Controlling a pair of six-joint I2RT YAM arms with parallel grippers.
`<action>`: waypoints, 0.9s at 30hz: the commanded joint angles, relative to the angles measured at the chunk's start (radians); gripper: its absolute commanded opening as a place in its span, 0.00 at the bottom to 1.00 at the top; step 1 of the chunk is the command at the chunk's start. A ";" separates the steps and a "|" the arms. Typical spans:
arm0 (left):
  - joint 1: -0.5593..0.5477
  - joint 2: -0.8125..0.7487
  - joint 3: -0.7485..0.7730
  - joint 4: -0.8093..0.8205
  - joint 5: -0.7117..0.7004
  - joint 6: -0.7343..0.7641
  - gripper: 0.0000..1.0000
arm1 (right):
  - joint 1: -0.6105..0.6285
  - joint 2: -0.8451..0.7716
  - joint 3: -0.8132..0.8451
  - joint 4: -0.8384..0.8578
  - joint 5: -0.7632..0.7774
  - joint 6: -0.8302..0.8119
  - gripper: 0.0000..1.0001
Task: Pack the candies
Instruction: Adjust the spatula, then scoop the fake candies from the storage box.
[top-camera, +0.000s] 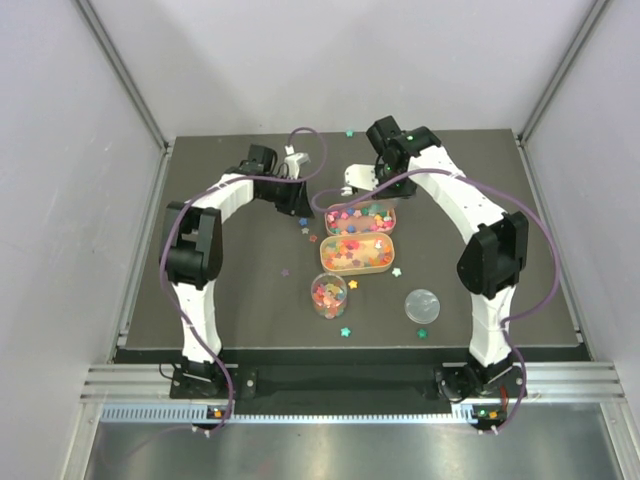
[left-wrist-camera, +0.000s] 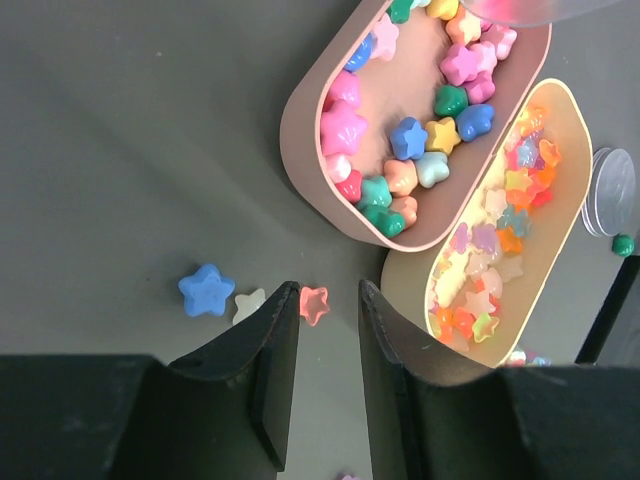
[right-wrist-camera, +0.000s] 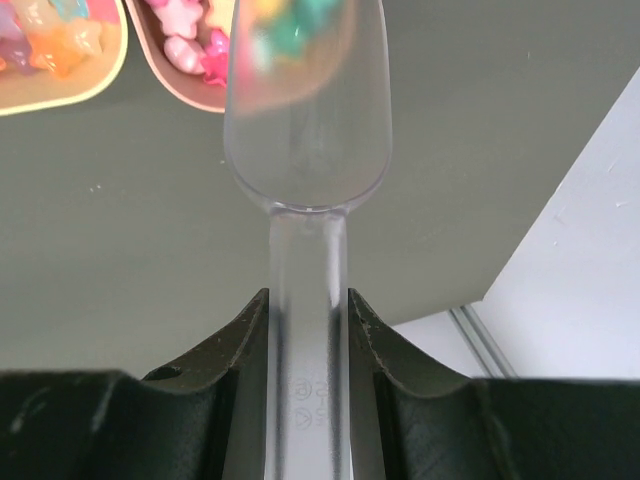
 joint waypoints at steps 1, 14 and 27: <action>-0.008 0.030 0.026 0.064 0.045 -0.022 0.35 | -0.012 0.003 0.008 -0.016 0.044 -0.030 0.00; -0.023 0.089 0.057 0.054 0.037 -0.030 0.35 | -0.012 0.092 0.028 -0.003 0.062 -0.063 0.00; -0.025 0.185 0.170 -0.002 0.022 -0.036 0.34 | -0.009 0.200 0.160 -0.010 0.005 -0.061 0.00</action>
